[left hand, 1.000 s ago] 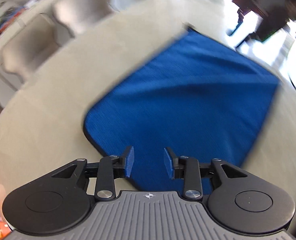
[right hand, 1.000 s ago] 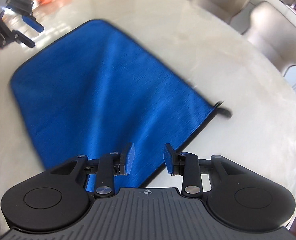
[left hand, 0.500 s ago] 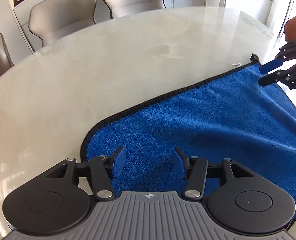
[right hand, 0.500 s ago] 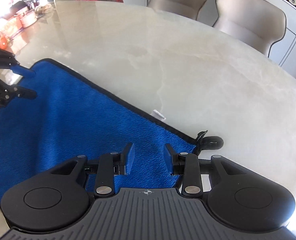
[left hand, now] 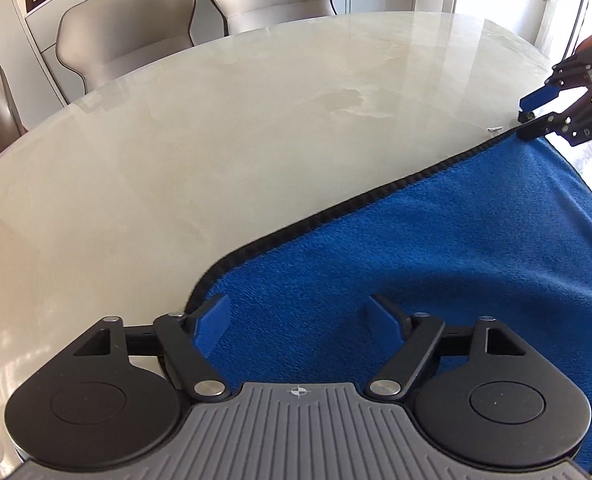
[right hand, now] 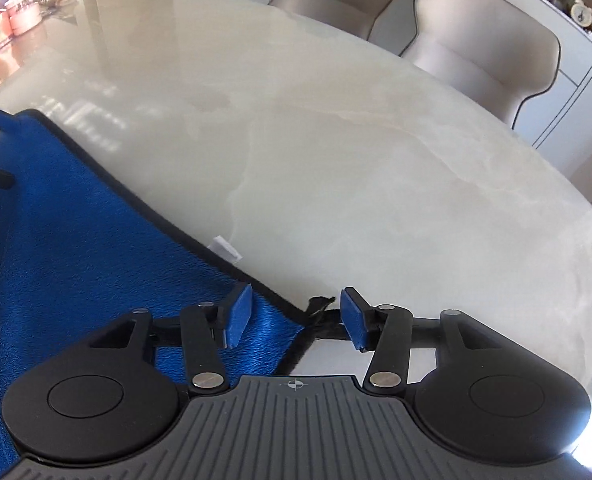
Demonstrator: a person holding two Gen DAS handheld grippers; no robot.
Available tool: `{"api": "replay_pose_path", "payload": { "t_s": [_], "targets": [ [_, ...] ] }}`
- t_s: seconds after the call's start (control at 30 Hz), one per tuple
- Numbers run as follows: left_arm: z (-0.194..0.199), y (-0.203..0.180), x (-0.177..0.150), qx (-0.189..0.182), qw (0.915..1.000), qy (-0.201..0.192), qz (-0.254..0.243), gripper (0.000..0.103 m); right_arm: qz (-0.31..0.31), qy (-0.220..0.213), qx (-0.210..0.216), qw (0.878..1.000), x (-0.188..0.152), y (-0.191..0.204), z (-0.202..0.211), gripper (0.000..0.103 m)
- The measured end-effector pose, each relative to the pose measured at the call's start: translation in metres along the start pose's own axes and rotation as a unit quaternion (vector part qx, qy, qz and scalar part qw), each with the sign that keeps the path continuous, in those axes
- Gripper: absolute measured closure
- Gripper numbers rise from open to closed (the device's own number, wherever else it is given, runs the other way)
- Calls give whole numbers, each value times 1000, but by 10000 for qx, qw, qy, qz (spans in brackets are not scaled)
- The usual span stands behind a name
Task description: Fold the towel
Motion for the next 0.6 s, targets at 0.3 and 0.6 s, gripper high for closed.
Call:
{"api": "replay_pose_path", "payload": {
  "t_s": [0.3, 0.6],
  "targets": [
    [3, -15, 2, 328, 9985, -2, -434, 21, 420, -77, -553, 9976, -8, 18, 12, 57],
    [9, -29, -5, 230, 9979, -46, -609, 21, -1597, -410, 94, 9863, -39, -7, 35, 55]
  ]
}}
Point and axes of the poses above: each gripper's, at about its wrist camera, not at the fingertips, and z roughly against the way its jaws point, y to its left, x to its top, the point moved 1 cm from there along -z, roughly the way its jaws point, and after that the axes turned 5 degrees about x, right-handed, at the moved point
